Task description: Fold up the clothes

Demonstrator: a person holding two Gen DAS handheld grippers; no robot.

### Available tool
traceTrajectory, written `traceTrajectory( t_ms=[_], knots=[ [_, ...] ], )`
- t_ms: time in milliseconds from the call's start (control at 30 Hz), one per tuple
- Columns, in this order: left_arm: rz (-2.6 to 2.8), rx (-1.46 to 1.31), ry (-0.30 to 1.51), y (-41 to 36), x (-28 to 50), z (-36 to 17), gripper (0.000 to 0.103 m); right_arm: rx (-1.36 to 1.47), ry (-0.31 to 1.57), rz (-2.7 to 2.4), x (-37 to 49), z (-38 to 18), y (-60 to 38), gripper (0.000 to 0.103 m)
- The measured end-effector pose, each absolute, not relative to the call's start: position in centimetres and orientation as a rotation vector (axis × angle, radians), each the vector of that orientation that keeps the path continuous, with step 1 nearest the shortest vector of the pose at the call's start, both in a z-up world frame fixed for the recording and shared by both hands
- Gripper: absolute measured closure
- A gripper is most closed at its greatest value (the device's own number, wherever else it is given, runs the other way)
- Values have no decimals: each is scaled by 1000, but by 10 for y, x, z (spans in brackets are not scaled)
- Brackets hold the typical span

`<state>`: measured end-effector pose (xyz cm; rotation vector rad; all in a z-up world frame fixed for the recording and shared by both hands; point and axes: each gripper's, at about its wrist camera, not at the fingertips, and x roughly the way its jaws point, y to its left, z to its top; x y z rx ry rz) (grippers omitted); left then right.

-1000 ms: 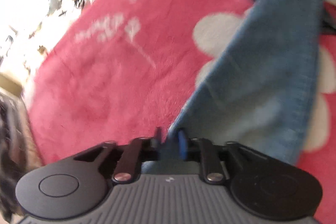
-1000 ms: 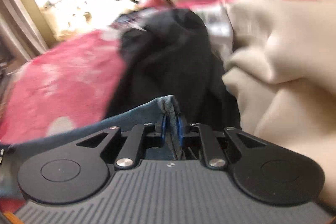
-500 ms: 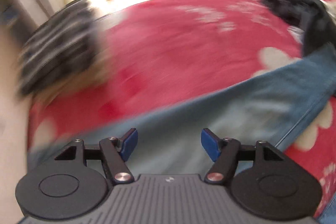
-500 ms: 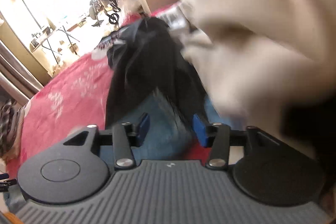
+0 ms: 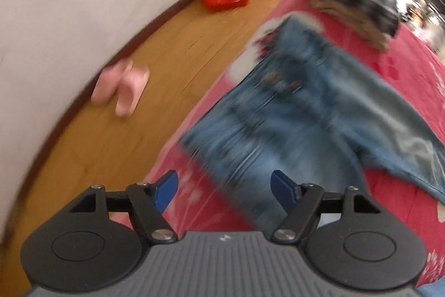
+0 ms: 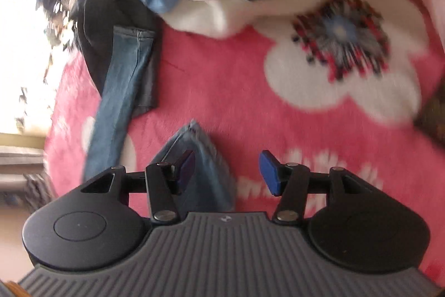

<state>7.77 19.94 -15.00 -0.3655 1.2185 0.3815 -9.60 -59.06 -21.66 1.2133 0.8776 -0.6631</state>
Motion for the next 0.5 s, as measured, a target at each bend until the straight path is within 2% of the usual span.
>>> traceTrajectory(
  t_ms=[267,367,500],
  knots=[
    [364,-684,1186,225,18,-181,28,1295,833,-564,-126,-199,-562,43],
    [321,-617,1110,214,18,-172,29,1302,846,-575,-148,-197,-552,42],
    [173,-376,1022,168,43,-143,29,1380,824,-600,-182,-200,-536,42]
  ],
)
